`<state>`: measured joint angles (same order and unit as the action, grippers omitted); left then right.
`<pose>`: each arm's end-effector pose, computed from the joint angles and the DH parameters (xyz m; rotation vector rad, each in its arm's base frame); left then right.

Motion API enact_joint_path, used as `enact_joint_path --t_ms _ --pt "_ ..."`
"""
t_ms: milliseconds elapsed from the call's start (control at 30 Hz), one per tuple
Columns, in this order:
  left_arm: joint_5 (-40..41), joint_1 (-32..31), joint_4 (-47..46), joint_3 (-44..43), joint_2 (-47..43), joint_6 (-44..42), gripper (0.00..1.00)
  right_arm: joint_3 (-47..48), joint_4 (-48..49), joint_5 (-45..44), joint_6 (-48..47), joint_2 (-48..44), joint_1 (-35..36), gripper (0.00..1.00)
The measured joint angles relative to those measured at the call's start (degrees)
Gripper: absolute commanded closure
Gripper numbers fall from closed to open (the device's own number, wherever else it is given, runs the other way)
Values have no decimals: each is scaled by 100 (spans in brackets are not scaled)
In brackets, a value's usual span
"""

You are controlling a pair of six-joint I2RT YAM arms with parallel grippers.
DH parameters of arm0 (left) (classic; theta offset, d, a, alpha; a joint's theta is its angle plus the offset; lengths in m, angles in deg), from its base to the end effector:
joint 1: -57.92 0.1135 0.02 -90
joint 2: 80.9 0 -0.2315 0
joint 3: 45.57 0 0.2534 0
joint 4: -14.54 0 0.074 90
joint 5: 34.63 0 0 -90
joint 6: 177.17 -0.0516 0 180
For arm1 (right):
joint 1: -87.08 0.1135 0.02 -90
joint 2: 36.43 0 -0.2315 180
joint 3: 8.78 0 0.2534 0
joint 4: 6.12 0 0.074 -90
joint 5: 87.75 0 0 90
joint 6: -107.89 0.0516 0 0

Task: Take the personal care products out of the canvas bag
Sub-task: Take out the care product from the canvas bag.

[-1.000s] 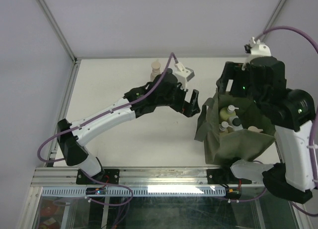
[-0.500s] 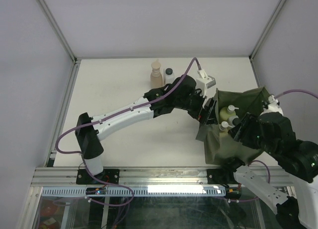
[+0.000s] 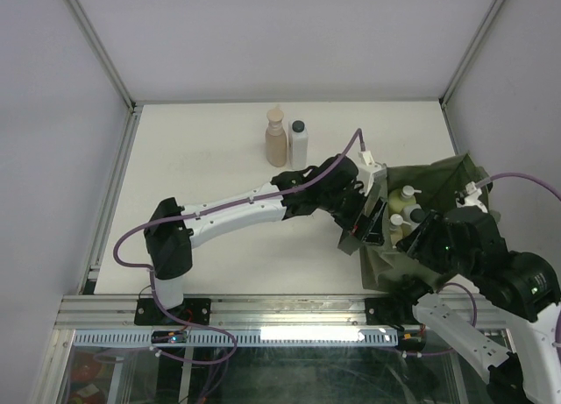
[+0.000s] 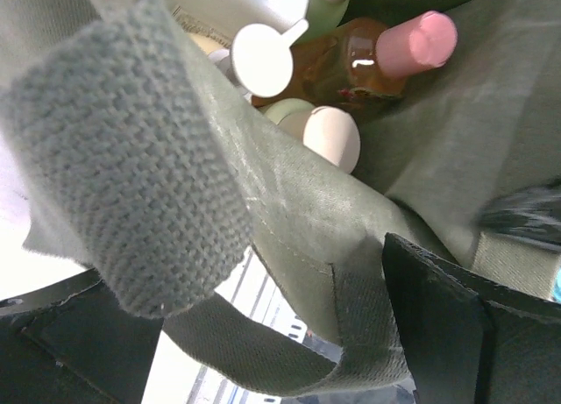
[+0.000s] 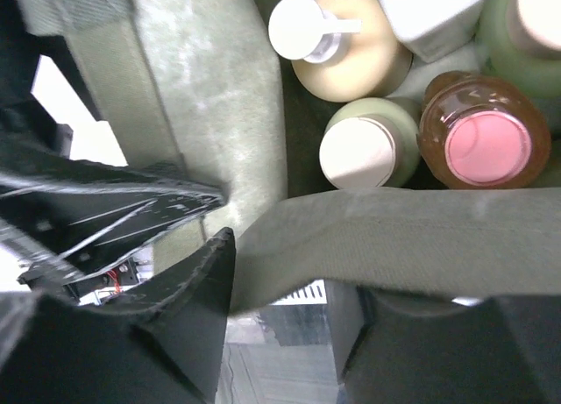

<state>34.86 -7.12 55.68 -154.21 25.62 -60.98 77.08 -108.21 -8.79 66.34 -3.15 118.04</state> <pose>0.1668 -0.4012 0.2678 1.0381 2.2934 -1.1720 0.0577 0.0231 0.3470 0.4591 2.4096 0.3953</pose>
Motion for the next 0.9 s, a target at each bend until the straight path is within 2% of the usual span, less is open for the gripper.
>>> enact_joint_path --t_ms 267,333,433,567,700,900 --pt "205 -247 -103 83 225 2 3 1698 149 -752 -542 356 4 46" --pt "225 -286 -133 63 289 2 3 1818 210 -1091 -623 592 4 47" --pt "247 -330 -184 31 363 0 3 1366 380 -1429 -579 852 17 49" --pt "271 -356 -188 -11 387 -9 1 367 494 -1392 -247 754 35 59" --pt "361 -363 -105 -79 387 -24 1 -267 431 -1303 243 153 42 66" --pt "549 -367 326 -568 387 -186 1 -861 319 -1207 813 -769 42 68"
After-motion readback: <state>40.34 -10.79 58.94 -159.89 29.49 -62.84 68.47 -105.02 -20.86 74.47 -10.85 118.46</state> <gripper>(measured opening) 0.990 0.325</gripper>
